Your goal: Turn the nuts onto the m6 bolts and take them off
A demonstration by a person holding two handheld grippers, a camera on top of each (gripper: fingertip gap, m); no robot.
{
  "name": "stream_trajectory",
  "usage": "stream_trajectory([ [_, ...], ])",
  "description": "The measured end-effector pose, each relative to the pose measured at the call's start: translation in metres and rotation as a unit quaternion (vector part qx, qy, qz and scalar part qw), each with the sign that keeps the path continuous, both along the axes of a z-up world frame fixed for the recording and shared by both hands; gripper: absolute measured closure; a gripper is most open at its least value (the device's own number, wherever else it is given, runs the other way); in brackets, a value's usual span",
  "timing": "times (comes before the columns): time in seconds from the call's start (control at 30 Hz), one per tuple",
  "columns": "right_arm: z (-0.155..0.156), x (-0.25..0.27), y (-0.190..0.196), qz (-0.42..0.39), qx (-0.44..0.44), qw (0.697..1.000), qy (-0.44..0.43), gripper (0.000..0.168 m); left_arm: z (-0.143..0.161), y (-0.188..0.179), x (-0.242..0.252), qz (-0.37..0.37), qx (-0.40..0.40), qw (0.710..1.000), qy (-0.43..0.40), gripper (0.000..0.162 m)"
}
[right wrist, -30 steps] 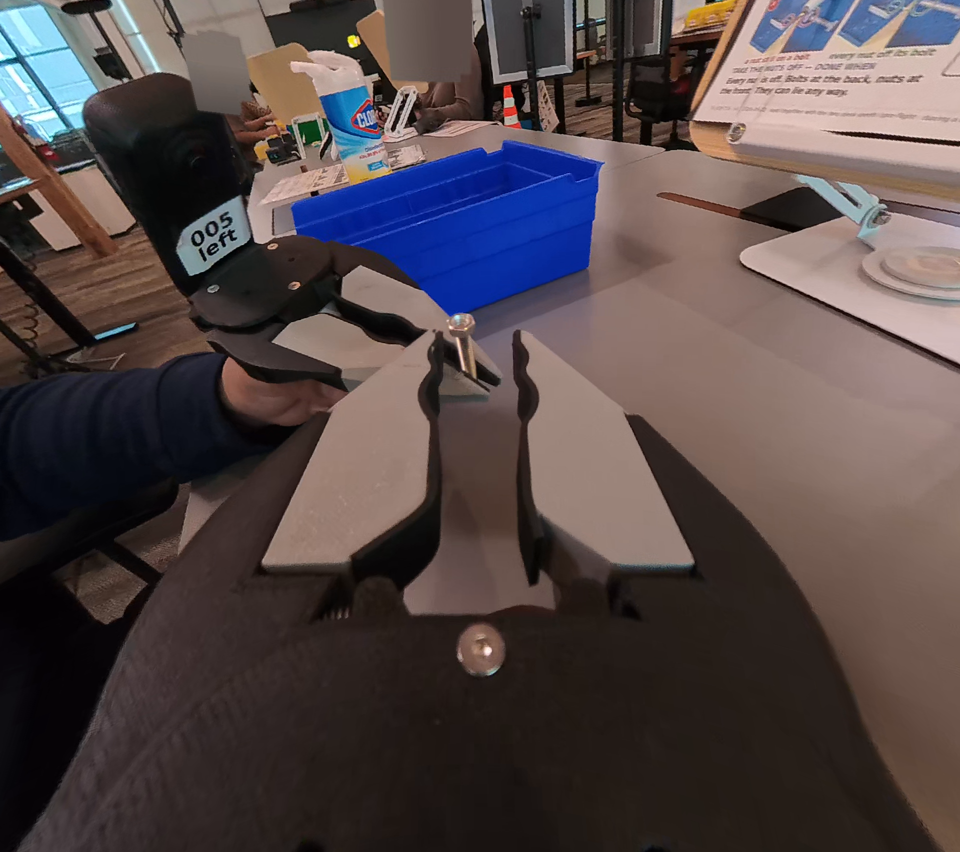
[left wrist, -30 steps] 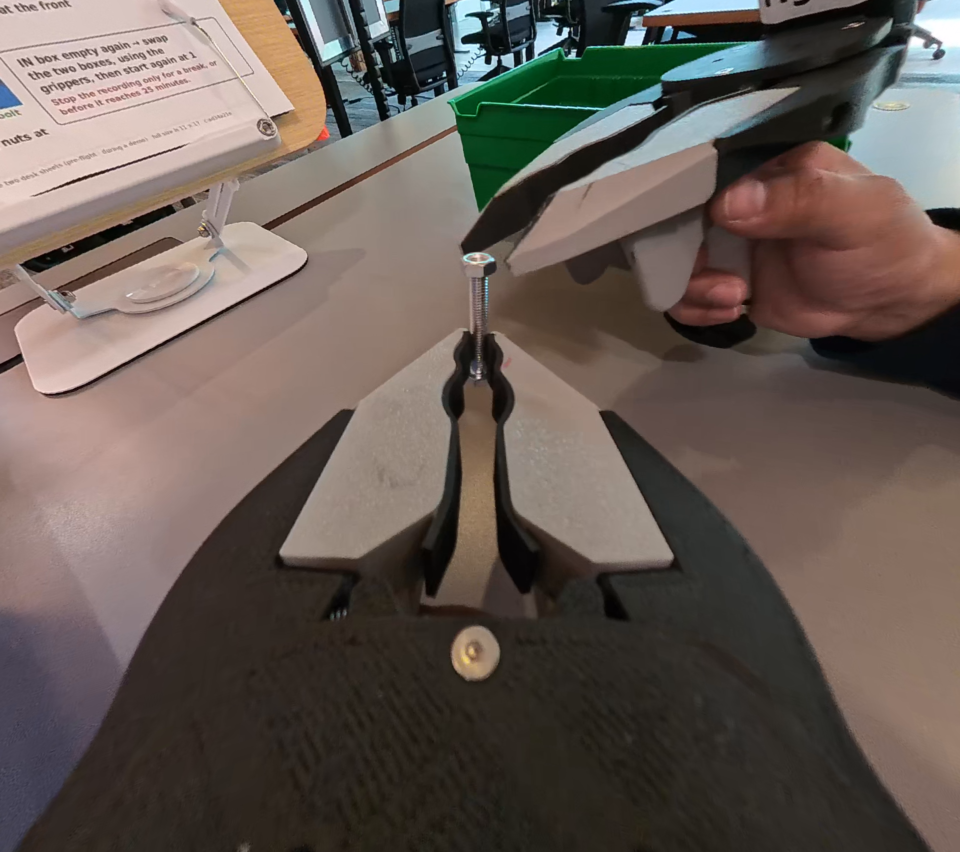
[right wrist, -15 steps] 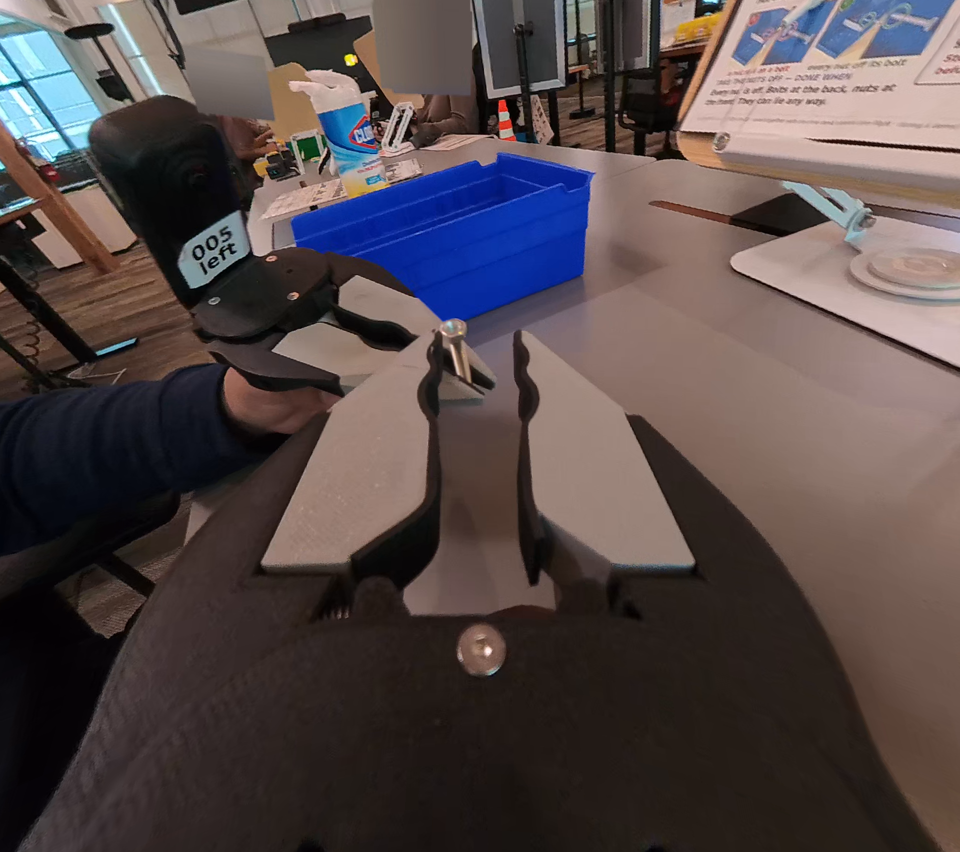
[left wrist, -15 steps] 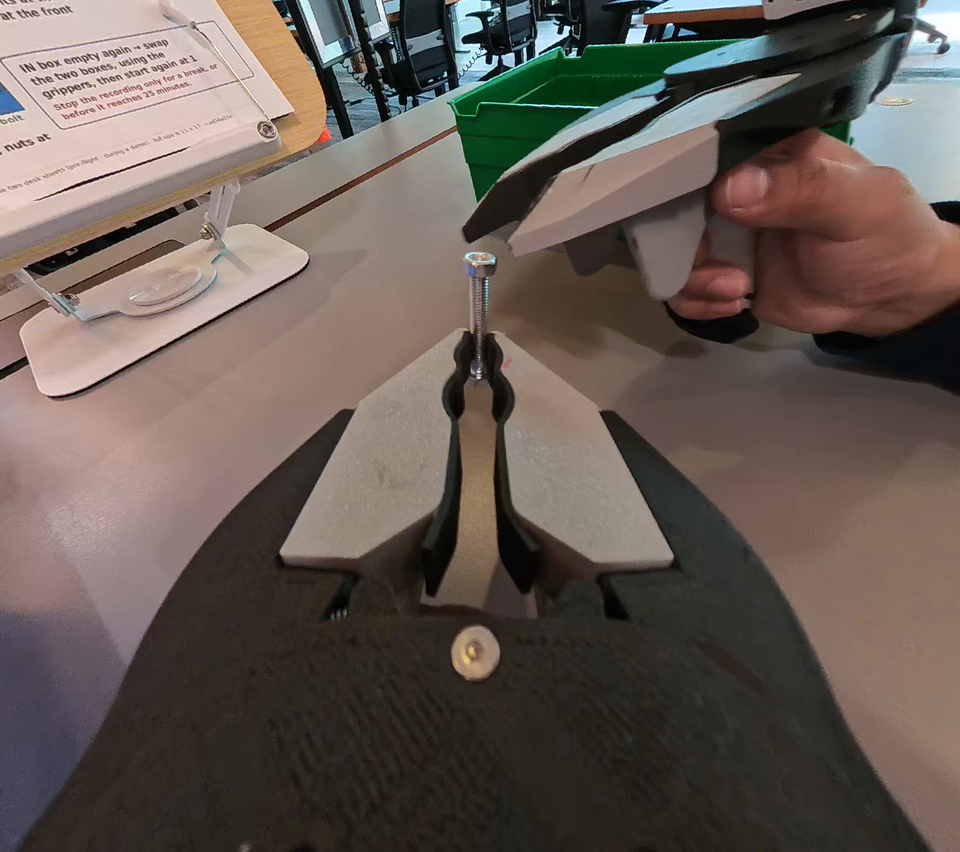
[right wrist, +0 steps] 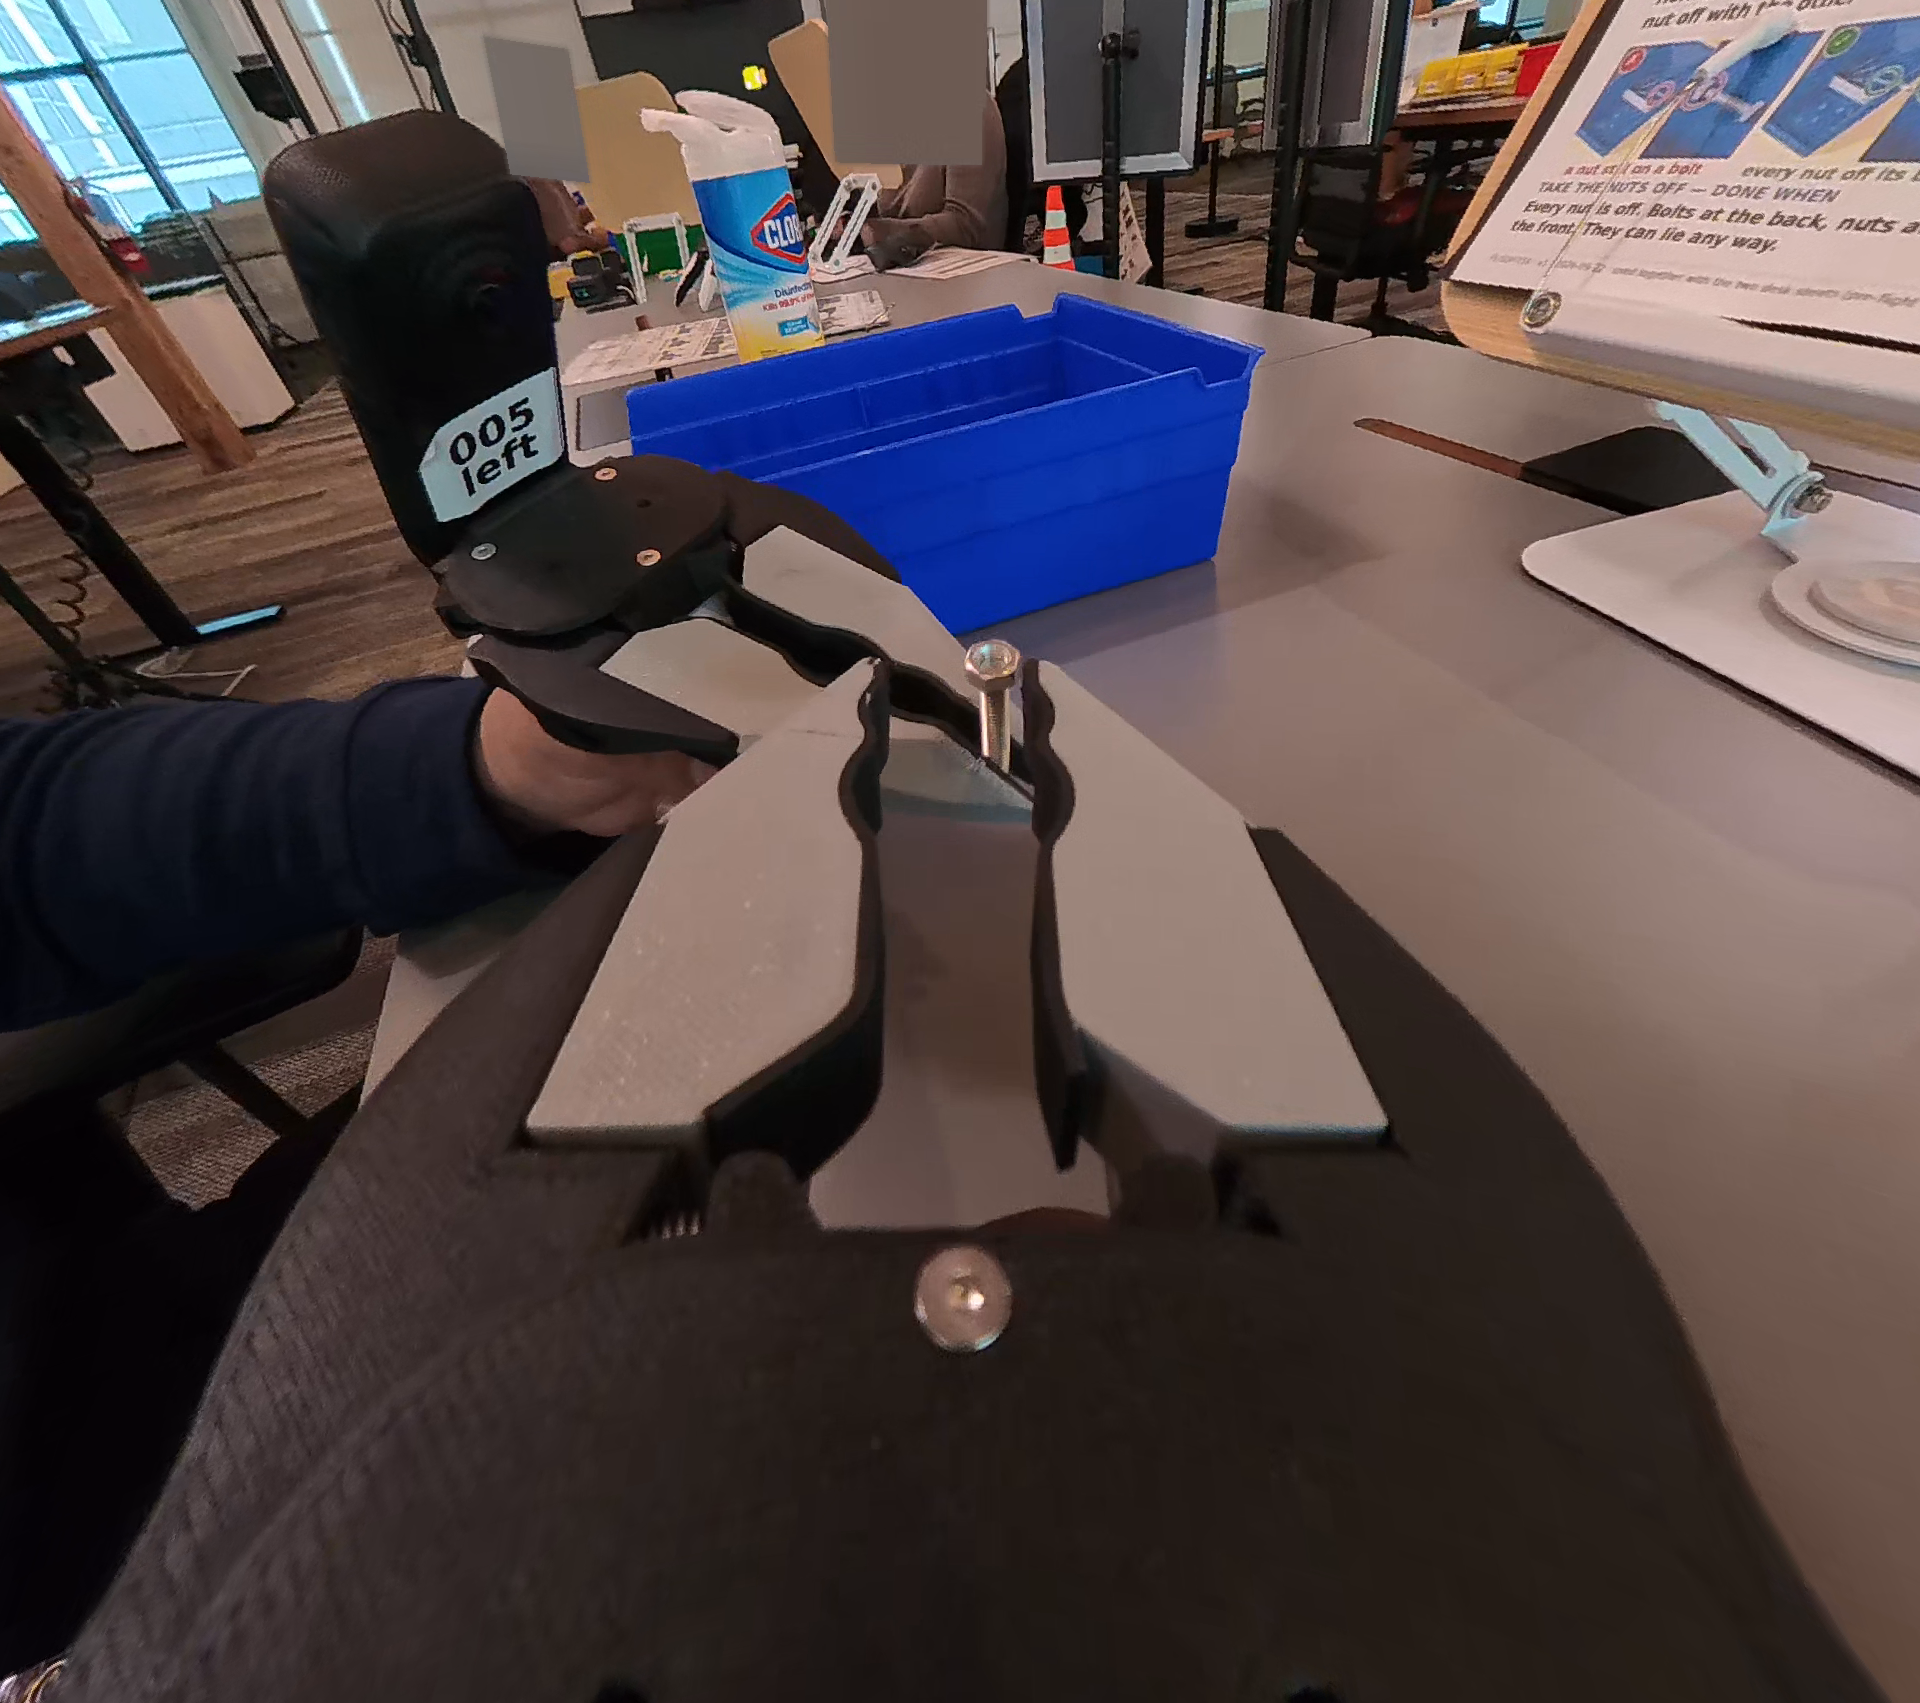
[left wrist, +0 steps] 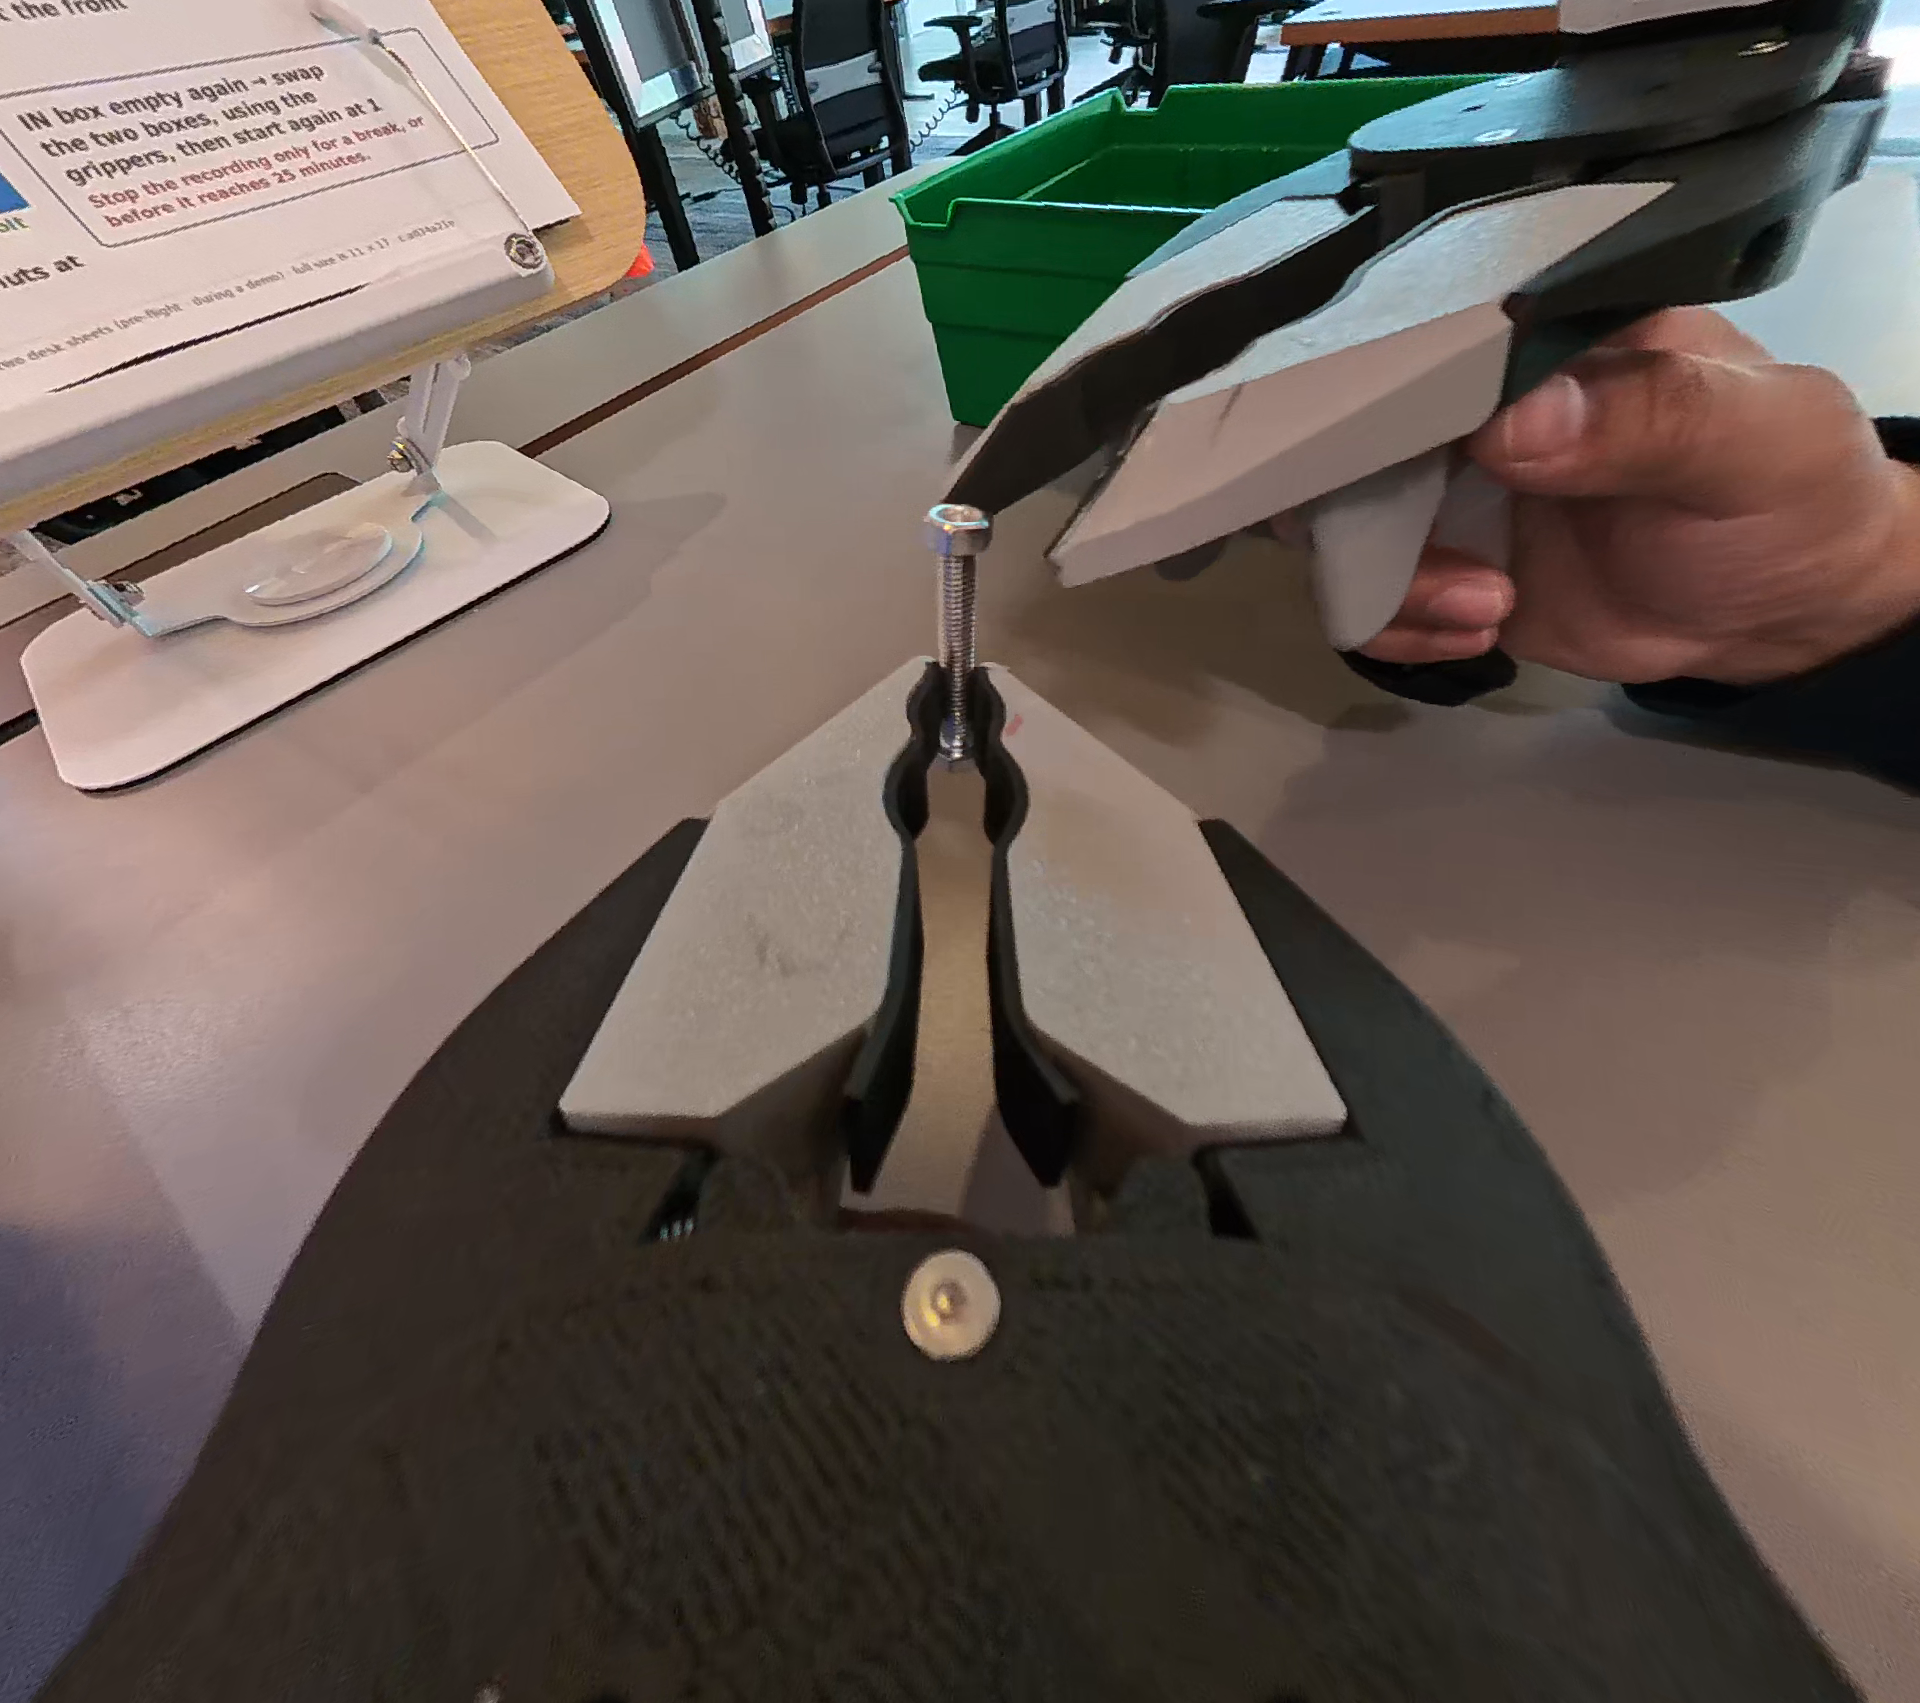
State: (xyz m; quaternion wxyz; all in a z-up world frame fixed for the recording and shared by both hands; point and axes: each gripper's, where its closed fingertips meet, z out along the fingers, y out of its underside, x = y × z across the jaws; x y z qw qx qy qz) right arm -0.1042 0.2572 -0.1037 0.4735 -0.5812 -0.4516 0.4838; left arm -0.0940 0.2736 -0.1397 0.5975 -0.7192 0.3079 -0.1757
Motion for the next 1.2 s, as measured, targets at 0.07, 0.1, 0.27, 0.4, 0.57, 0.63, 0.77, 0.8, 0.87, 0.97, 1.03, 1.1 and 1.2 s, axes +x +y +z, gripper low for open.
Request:
stream_trajectory([
  [0.07, -0.001, -0.001, 0.000, -0.002, 0.000, 1.000, -0.003, 0.147, 0.000, -0.001, 0.002, -0.004, 0.002, 1.000, 0.003, 0.159],
  [0.1, -0.002, -0.001, 0.000, -0.002, 0.001, 1.000, -0.004, 0.149, -0.001, -0.001, 0.003, -0.005, 0.002, 1.000, 0.005, 0.160],
  [0.27, -0.003, -0.001, 0.001, -0.008, 0.006, 1.000, -0.009, 0.158, -0.002, -0.003, 0.007, -0.016, 0.000, 1.000, 0.005, 0.159],
  [0.4, -0.004, -0.002, 0.002, -0.010, 0.007, 1.000, -0.014, 0.161, -0.004, -0.005, 0.010, -0.019, 0.003, 1.000, 0.018, 0.159],
  [0.57, -0.002, -0.001, 0.005, -0.025, 0.016, 0.999, -0.013, 0.162, -0.005, -0.003, 0.007, -0.013, -0.004, 1.000, 0.014, 0.159],
  [0.63, 0.000, 0.001, 0.007, -0.030, 0.016, 0.999, -0.008, 0.162, -0.005, -0.002, 0.006, -0.012, -0.007, 1.000, 0.012, 0.159],
  [0.77, 0.007, 0.007, 0.012, -0.046, 0.020, 0.999, 0.010, 0.162, -0.007, 0.000, 0.004, -0.006, -0.010, 1.000, 0.014, 0.159],
  [0.8, 0.008, 0.007, 0.012, -0.046, 0.017, 0.999, 0.012, 0.162, -0.007, 0.000, 0.003, -0.005, -0.010, 1.000, 0.014, 0.159],
  [0.87, 0.008, 0.009, 0.014, -0.052, 0.016, 0.998, 0.012, 0.162, -0.008, 0.000, 0.003, -0.004, -0.011, 1.000, 0.013, 0.159],
  [0.97, 0.006, 0.008, 0.015, -0.054, 0.013, 0.998, 0.009, 0.161, -0.008, 0.001, 0.002, -0.001, -0.011, 1.000, 0.013, 0.159],
  [1.03, 0.006, 0.008, 0.015, -0.055, 0.014, 0.998, 0.007, 0.161, -0.007, 0.002, 0.001, 0.001, -0.011, 1.000, 0.012, 0.159],
  [1.1, 0.005, 0.008, 0.016, -0.057, 0.014, 0.998, 0.004, 0.161, -0.006, 0.002, 0.000, 0.003, -0.011, 1.000, 0.009, 0.159],
  [1.2, 0.003, 0.008, 0.017, -0.057, 0.010, 0.998, 0.003, 0.161, -0.007, 0.002, 0.000, 0.003, -0.011, 1.000, 0.010, 0.159],
])
